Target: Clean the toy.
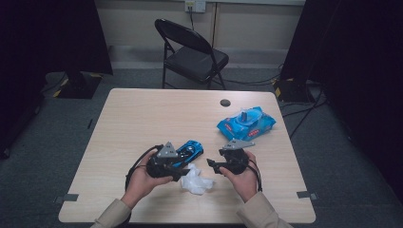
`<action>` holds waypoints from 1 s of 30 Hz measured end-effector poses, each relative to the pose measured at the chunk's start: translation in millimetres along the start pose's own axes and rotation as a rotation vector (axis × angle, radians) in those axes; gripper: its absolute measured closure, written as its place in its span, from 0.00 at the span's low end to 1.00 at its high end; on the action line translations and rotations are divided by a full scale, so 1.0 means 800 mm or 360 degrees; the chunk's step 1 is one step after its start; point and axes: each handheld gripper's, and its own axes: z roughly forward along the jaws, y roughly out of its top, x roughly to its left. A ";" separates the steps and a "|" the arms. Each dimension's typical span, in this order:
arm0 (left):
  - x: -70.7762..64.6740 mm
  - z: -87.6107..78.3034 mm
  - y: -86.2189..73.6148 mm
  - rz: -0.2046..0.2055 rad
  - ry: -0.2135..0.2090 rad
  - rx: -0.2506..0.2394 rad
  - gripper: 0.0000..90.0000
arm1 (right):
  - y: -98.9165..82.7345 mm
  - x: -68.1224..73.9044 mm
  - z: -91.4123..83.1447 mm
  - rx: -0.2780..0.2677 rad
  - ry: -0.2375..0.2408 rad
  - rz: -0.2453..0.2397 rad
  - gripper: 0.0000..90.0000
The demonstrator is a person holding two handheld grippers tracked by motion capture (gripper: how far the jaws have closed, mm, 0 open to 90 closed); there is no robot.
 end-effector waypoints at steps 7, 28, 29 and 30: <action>-0.027 0.019 -0.009 0.0079 -0.0108 0.0015 0.51 | 0.007 -0.004 0.010 0.0002 -0.0022 0.0015 0.35; -0.026 0.037 -0.032 0.0016 -0.0048 0.0131 0.75 | 0.042 0.007 0.070 0.0029 0.0066 -0.0084 0.30; -0.025 0.036 -0.033 0.0014 -0.0034 0.0134 0.81 | 0.043 0.008 0.074 0.0034 0.0077 -0.0091 0.30; -0.024 0.035 -0.033 -0.0007 -0.0036 0.0145 0.86 | 0.045 0.010 0.079 0.0039 0.0093 -0.0094 0.29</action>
